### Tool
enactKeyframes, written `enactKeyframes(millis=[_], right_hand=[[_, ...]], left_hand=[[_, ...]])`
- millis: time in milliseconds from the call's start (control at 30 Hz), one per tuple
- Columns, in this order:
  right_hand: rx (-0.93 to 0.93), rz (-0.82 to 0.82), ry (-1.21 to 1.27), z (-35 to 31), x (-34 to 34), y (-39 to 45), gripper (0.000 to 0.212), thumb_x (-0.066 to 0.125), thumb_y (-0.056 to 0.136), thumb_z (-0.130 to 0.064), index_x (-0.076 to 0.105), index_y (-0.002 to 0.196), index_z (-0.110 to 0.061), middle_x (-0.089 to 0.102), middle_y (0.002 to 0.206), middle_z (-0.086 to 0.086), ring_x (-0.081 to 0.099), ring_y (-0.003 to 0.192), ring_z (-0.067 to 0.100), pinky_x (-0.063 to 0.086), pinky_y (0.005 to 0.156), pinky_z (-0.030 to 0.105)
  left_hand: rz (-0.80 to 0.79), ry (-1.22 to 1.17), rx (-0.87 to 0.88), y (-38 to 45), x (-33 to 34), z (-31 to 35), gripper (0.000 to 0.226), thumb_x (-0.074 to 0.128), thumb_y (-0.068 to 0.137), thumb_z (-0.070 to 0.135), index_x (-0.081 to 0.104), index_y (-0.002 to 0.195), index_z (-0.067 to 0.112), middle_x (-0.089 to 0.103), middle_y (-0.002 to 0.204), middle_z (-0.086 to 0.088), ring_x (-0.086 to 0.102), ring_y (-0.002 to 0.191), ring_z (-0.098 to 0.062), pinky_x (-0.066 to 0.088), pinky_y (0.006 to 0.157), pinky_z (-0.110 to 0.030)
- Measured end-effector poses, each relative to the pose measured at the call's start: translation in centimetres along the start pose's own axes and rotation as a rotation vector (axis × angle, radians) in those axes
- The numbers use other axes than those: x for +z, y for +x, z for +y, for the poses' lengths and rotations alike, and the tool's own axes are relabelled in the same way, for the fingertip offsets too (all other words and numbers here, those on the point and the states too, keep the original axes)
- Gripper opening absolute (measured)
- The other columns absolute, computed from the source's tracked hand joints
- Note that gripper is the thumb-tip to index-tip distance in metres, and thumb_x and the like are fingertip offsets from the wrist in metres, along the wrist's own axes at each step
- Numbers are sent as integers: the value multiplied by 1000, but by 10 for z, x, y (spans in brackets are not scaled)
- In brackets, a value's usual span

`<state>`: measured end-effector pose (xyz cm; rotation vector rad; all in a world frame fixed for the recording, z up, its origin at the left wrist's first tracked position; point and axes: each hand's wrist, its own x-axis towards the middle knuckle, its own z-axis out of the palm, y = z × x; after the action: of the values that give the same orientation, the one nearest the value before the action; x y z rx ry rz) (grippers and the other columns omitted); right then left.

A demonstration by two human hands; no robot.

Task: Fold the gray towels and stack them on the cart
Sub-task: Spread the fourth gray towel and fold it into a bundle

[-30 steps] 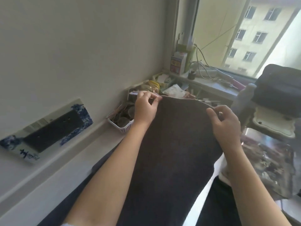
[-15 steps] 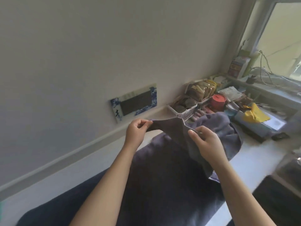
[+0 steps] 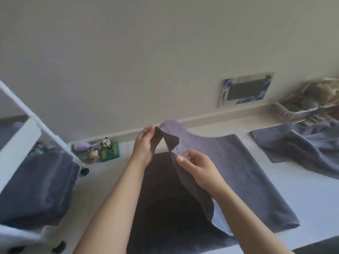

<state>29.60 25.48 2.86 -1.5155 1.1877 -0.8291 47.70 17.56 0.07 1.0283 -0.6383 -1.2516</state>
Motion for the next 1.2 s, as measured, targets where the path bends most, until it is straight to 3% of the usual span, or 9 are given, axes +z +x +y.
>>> enactKeyframes(millis=[133,233,300,433,500,700,867,1033,1200], right_hand=[[37,-152,-217,39,85,4,24,58,88,-38,59,79,-17,61,70,0,57,63,13,43,60,21],[112,-280,-346,79,135,-3,14,58,90,-32,55,78,-26,50,65,-12,45,60,0,34,55,11],[194,-304,-386,102,154,-11,6,56,91,-28,58,86,-26,45,66,-16,47,66,5,35,61,18],[182,-338,-586,137,172,-20,26,53,92,-32,44,67,-28,38,69,-18,43,86,19,31,76,27],[128,-299,-580,149,173,-23,15,54,91,-31,56,83,-19,44,83,-14,37,92,17,30,80,26],[19,-183,-666,174,121,-21,15,55,90,-24,64,95,-13,61,108,-1,51,107,19,34,95,23],[-16,-97,-895,177,60,-9,21,45,92,-23,62,102,-15,61,108,1,56,105,23,41,89,31],[-87,4,-1124,194,2,-14,30,37,81,-28,66,75,-22,68,81,-7,67,86,18,29,104,36],[1,-69,-1134,220,-47,-47,34,38,87,-34,71,86,-26,70,105,-12,61,113,15,8,114,41]], left_hand=[[203,-28,-145,-6,-87,-22,23,48,96,25,58,83,10,61,80,-9,59,78,-22,46,80,-34],[259,102,-237,-28,-135,-48,17,43,98,16,59,99,10,62,101,-9,56,100,-20,40,93,-35],[259,327,-324,-44,-157,-65,23,40,100,16,55,118,12,56,120,-5,49,114,-16,37,100,-35],[170,696,-361,-63,-180,-86,33,46,99,21,51,131,17,49,138,-1,45,125,-17,35,105,-30],[134,788,-352,-66,-179,-88,39,46,98,24,45,137,21,46,141,0,43,128,-16,33,105,-28],[-96,1357,-326,-60,-158,-105,57,38,97,46,18,149,34,29,146,-11,25,138,-28,23,114,-39],[-270,1604,-356,-63,-103,-119,55,31,97,53,41,139,19,31,142,-16,36,130,-36,34,106,-42],[-506,1928,-56,-59,-48,-132,59,28,98,51,64,119,9,46,128,-16,36,124,-34,28,105,-41],[-559,1826,178,-42,-15,-158,44,37,96,47,64,111,15,44,130,-7,35,124,-28,24,106,-37]])
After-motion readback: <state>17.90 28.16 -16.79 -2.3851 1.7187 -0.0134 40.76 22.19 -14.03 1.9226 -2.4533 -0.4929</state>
